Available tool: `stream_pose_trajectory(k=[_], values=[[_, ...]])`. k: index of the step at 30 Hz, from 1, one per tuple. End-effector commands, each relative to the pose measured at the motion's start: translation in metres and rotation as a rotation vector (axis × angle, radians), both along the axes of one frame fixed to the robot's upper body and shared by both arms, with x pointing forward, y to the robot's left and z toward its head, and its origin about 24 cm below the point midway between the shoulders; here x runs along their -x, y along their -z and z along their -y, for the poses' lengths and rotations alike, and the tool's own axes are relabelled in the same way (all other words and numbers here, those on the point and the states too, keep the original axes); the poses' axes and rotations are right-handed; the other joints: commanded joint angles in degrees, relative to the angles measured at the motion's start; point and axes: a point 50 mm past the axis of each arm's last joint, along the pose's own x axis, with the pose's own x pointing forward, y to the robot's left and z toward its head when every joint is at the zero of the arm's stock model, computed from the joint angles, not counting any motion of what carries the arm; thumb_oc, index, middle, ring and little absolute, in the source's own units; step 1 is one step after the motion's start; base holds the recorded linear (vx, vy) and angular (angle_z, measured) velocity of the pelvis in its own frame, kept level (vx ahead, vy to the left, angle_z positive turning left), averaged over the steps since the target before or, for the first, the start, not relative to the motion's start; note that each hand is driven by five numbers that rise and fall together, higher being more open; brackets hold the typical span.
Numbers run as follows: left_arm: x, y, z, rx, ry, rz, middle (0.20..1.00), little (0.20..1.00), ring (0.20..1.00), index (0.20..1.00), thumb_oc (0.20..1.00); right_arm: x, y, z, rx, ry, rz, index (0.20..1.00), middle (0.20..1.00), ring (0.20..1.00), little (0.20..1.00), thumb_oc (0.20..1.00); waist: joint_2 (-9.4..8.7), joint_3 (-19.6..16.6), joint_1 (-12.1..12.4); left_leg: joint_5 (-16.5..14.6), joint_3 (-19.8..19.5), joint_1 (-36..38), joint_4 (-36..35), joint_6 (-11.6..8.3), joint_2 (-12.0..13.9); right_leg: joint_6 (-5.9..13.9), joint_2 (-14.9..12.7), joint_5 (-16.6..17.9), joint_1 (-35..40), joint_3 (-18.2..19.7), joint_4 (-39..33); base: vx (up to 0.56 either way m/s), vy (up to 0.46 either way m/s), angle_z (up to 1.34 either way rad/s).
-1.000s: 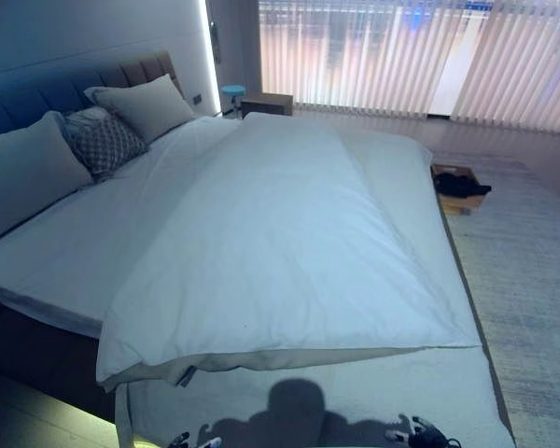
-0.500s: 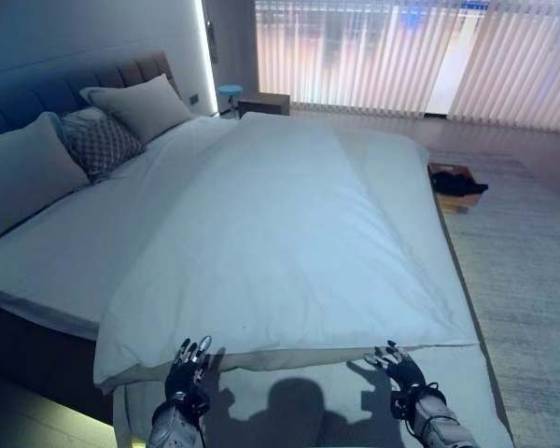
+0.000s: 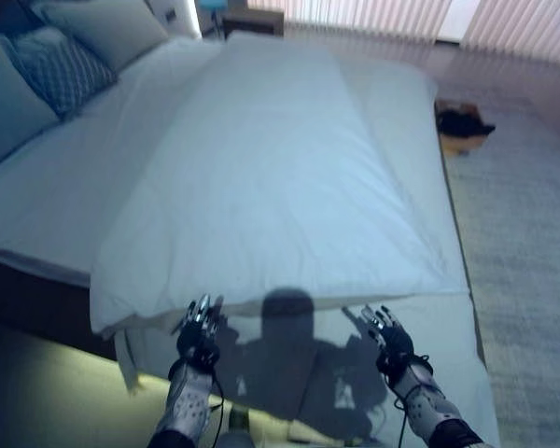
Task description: Make the bed
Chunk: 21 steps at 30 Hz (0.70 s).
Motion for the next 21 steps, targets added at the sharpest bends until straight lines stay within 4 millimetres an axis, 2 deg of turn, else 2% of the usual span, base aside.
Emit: stream_pose_trajectory(k=[1,2,3,5,6,7,8,9,12,15,16,18,21], values=[[-0.019,-0.041,0.009,-0.122,0.059,0.189,1.0,1.0,1.0,1.0,1.0,-0.022,-0.034,-0.007,-0.162,0.095,0.188,1.0,1.0,1.0,1.0,1.0,-0.23,3.41,-0.51,-4.37,-0.33,0.25,4.03,0.28,-0.2,0.92,-1.77,7.63,-1.17,-0.47,-0.11,-0.16,0.016,0.05],[-0.023,-0.059,0.014,-0.23,0.119,0.264,1.0,1.0,1.0,1.0,1.0,-0.025,-0.039,-0.006,-0.202,0.127,0.214,1.0,1.0,1.0,1.0,1.0,0.2,5.49,-0.74,-4.35,-0.42,-2.63,5.36,0.42,-0.54,0.76,-2.46,7.77,-4.19,-0.01,1.15,-0.14,0.012,0.02],[-0.023,-0.059,0.014,-0.231,0.119,0.264,1.0,1.0,1.0,1.0,1.0,-0.025,-0.039,-0.006,-0.202,0.127,0.214,1.0,1.0,1.0,1.0,1.0,0.19,5.4,-0.72,-4.38,-0.41,-2.77,5.44,0.42,-0.54,0.76,-2.48,7.75,-4.33,0.02,1.22,-0.14,0.02,-0.06],[-0.025,-0.072,0.018,-0.32,0.165,0.324,1.0,1.0,1.0,1.0,1.0,-0.027,-0.041,-0.005,-0.254,0.163,0.227,1.0,1.0,1.0,1.0,1.0,0.52,6.69,-0.91,-4.57,0.09,-5.44,6.92,0.54,-0.56,0.65,-3.33,7.65,-7.25,0.3,2.59,-0.07,0.015,-0.04],[-0.025,-0.079,0.024,-0.257,0.156,0.36,1.0,1.0,1.0,1.0,1.0,-0.031,-0.049,-0.01,-0.3,0.17,0.262,1.0,1.0,1.0,1.0,1.0,0.99,8.33,-1.17,-6.04,-0.16,-7.49,8.89,0.22,-0.49,1.28,-3.75,6.46,-9.26,1.22,4.71,-0.07,0.009,0.01],[-0.025,-0.083,0.029,-0.178,0.147,0.38,1.0,1.0,1.0,1.0,1.0,-0.035,-0.054,-0.012,-0.321,0.171,0.282,1.0,1.0,1.0,1.0,1.0,0.98,9.23,-1.33,-6.25,-0.14,-9.19,10.04,0.31,-0.6,1.24,-4.12,6.43,-10.89,1.5,5.65,-0.05,0.007,0.01],[-0.025,-0.083,0.029,-0.177,0.147,0.381,1.0,1.0,1.0,1.0,1.0,-0.035,-0.054,-0.012,-0.321,0.17,0.283,1.0,1.0,1.0,1.0,1.0,0.98,9.14,-1.34,-6.31,-0.14,-9.42,10.2,0.33,-0.61,1.24,-4.17,6.39,-11.12,1.54,5.79,-0.11,-0.019,0.0],[-0.026,-0.087,0.039,-0.064,0.144,0.402,1.0,1.0,1.0,1.0,1.0,-0.04,-0.064,-0.019,-0.366,0.182,0.321,1.0,1.0,1.0,1.0,1.0,0.83,9.79,-1.58,-6.39,-0.17,-12.73,11.63,0.48,-0.71,1.14,-4.55,6.47,-14.3,1.86,6.85,-0.09,-0.036,-0.01],[-0.024,-0.097,0.052,0.029,0.162,0.445,1.0,1.0,1.0,1.0,1.0,-0.045,-0.081,-0.033,-0.476,0.181,0.406,1.0,1.0,1.0,1.0,1.0,0.39,9.81,-1.93,-6.65,0.08,-18.62,13.55,0.84,-0.77,1.08,-5.0,6.79,-20.32,2.6,8.56,-0.1,-0.045,0.01],[-0.024,-0.105,0.058,0.018,0.193,0.478,1.0,1.0,1.0,1.0,1.0,-0.049,-0.093,-0.034,-0.512,0.183,0.466,1.0,1.0,1.0,1.0,1.0,0.2,9.81,-2.0,-6.85,0.05,-22.0,14.67,1.06,-0.82,1.02,-5.19,6.86,-23.89,3.26,9.73,-0.06,-0.014,0.06],[-0.022,-0.117,0.06,-0.01,0.222,0.54,1.0,1.0,1.0,1.0,1.0,-0.052,-0.11,-0.033,-0.553,0.171,0.564,1.0,1.0,1.0,1.0,1.0,0.17,9.81,-2.1,-7.14,0.06,-24.94,16.04,1.26,-0.73,1.03,-5.53,6.88,-26.69,3.39,10.87,-0.05,-0.016,0.01],[-0.018,-0.126,0.061,-0.022,0.247,0.591,1.0,1.0,1.0,1.0,1.0,-0.056,-0.129,-0.028,-0.572,0.156,0.678,1.0,1.0,1.0,1.0,1.0,0.06,9.81,-2.1,-7.52,0.0,-28.45,17.64,1.48,-0.71,1.0,-5.88,6.8,-29.84,3.53,12.17,-0.05,-0.019,-0.03],[-0.018,-0.132,0.062,-0.025,0.266,0.624,1.0,1.0,1.0,1.0,1.0,-0.06,-0.151,-0.024,-0.61,0.16,0.792,1.0,1.0,1.0,1.0,1.0,0.16,9.81,-2.06,-7.58,-0.38,-31.39,18.7,1.6,-0.8,0.93,-6.04,6.75,-32.39,3.29,13.09,-0.01,-0.006,0.0]])
